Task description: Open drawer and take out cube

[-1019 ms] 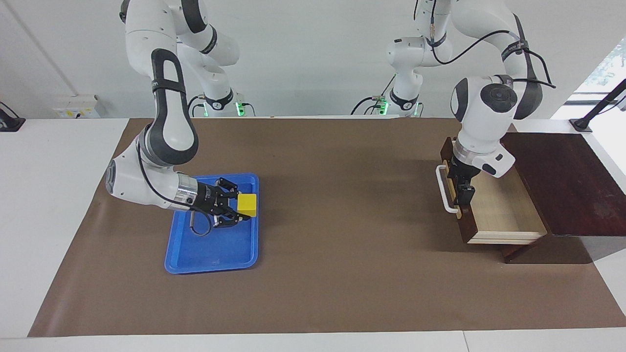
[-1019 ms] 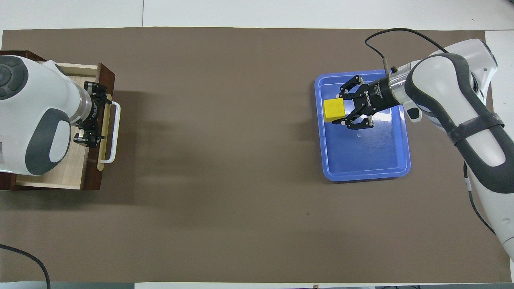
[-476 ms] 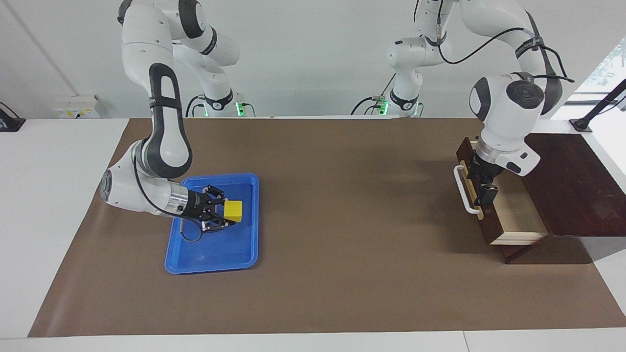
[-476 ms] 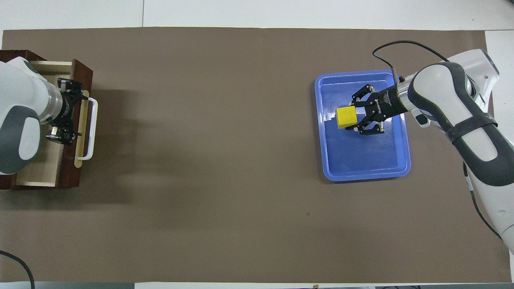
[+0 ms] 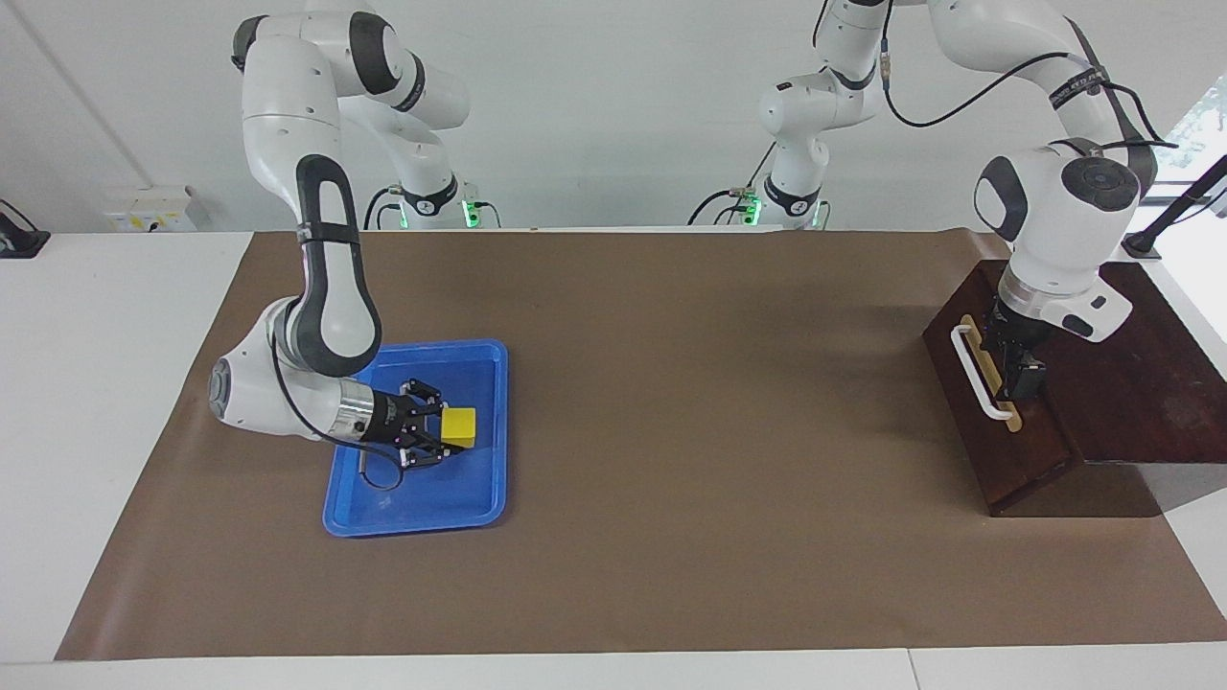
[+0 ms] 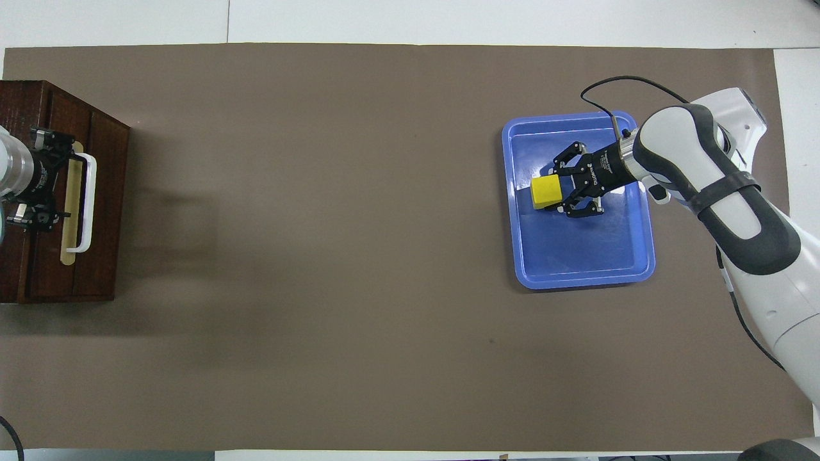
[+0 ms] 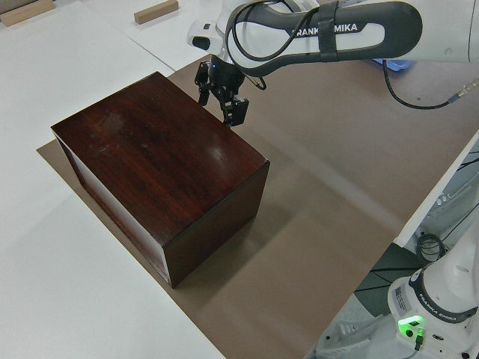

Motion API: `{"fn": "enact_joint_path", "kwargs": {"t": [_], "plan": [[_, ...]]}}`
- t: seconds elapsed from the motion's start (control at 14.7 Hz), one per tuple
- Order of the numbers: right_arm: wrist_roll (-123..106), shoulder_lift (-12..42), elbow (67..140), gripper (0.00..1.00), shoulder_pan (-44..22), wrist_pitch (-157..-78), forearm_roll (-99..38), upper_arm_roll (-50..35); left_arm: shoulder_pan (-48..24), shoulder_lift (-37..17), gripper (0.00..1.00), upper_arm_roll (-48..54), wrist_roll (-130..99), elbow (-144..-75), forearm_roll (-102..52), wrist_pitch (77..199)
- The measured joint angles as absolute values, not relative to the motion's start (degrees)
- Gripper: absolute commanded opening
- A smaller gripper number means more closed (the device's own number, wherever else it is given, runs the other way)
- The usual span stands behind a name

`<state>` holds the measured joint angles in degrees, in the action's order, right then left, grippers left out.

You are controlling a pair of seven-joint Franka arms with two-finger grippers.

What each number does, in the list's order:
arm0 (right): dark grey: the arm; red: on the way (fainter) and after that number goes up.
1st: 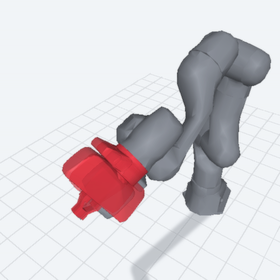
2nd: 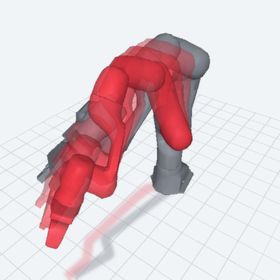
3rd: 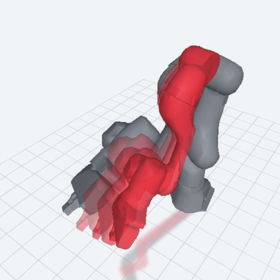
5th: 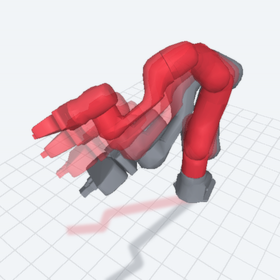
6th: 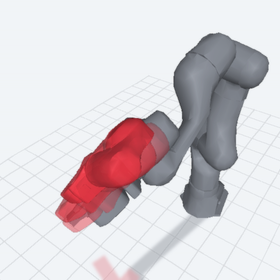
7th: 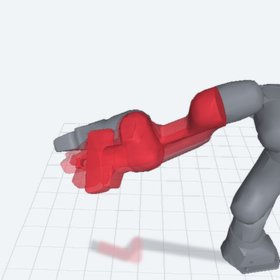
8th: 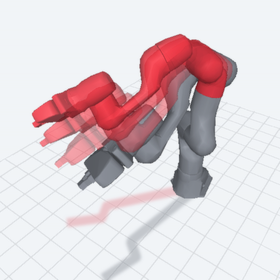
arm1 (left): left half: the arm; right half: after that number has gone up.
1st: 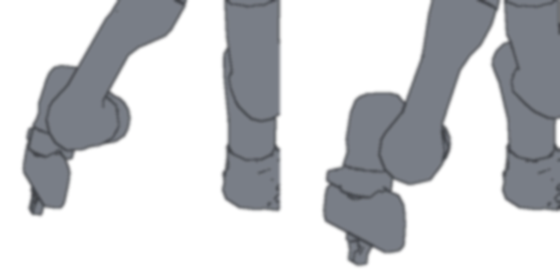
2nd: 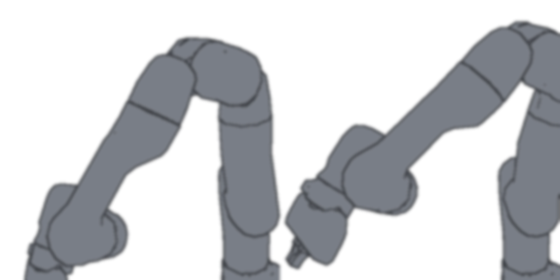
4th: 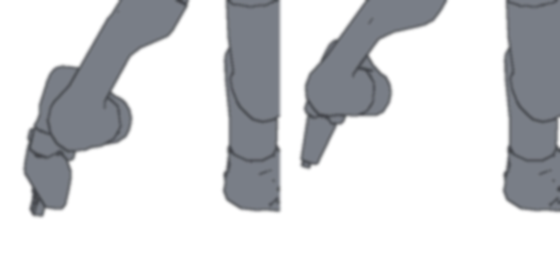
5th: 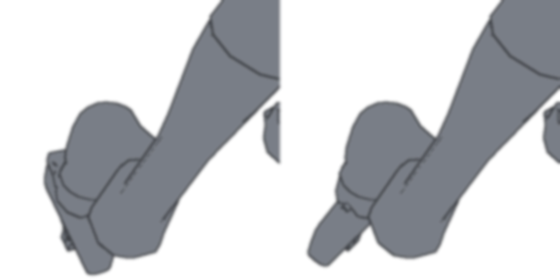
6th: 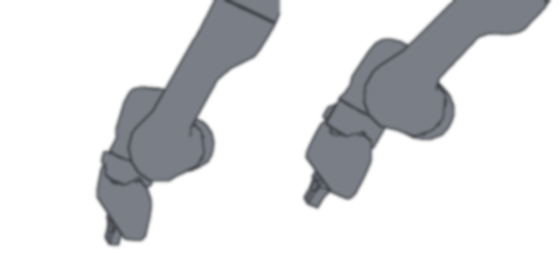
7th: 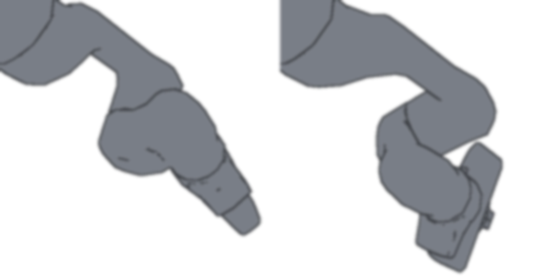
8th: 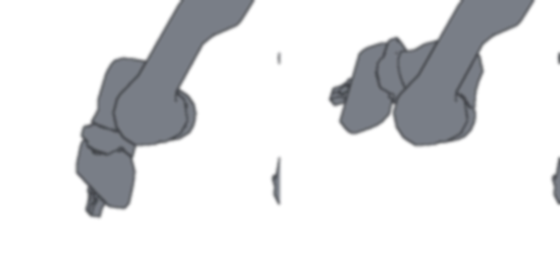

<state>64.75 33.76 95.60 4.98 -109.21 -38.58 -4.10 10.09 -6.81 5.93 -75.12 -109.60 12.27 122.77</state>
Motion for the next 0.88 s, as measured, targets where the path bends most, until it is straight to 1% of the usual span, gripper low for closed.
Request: {"fn": "enact_joint_path", "kwargs": {"t": [0.07,0.14,0.2,0.41,0.54,0.68,0.88], "plan": [[64.5,33.8,95.6,0.19,4.9,-109.2,-38.6,-4.1,10.1,-6.8,1.0,6.0,-73.7,-109.6,12.3,122.8],[64.2,33.8,95.6,0.87,4.9,-109.2,-38.6,-4.1,10.1,-6.8,1.0,6.0,-72.4,-109.7,12.3,122.8],[63.9,33.8,95.6,1.0,4.9,-109.2,-38.5,-4.1,10.1,-6.8,1.0,6.1,-71.7,-109.7,12.3,122.7],[63.5,33.8,95.6,1.0,4.8,-109.2,-36.6,-4.5,10.1,-6.8,1.0,6.2,-70.8,-109.6,12.3,122.7],[63.5,33.8,95.5,1.0,4.8,-109.2,-36.1,-4.5,10.0,-6.6,1.0,6.7,-69.3,-108.0,11.8,121.0],[63.5,33.7,94.7,1.0,4.8,-109.2,-36.1,-4.6,8.9,-6.1,1.0,7.5,-64.7,-103.9,8.7,115.4],[63.5,32.5,92.4,1.0,4.4,-108.7,-34.7,-4.7,6.4,-5.0,1.0,8.3,-52.0,-96.7,6.3,103.4]]}}
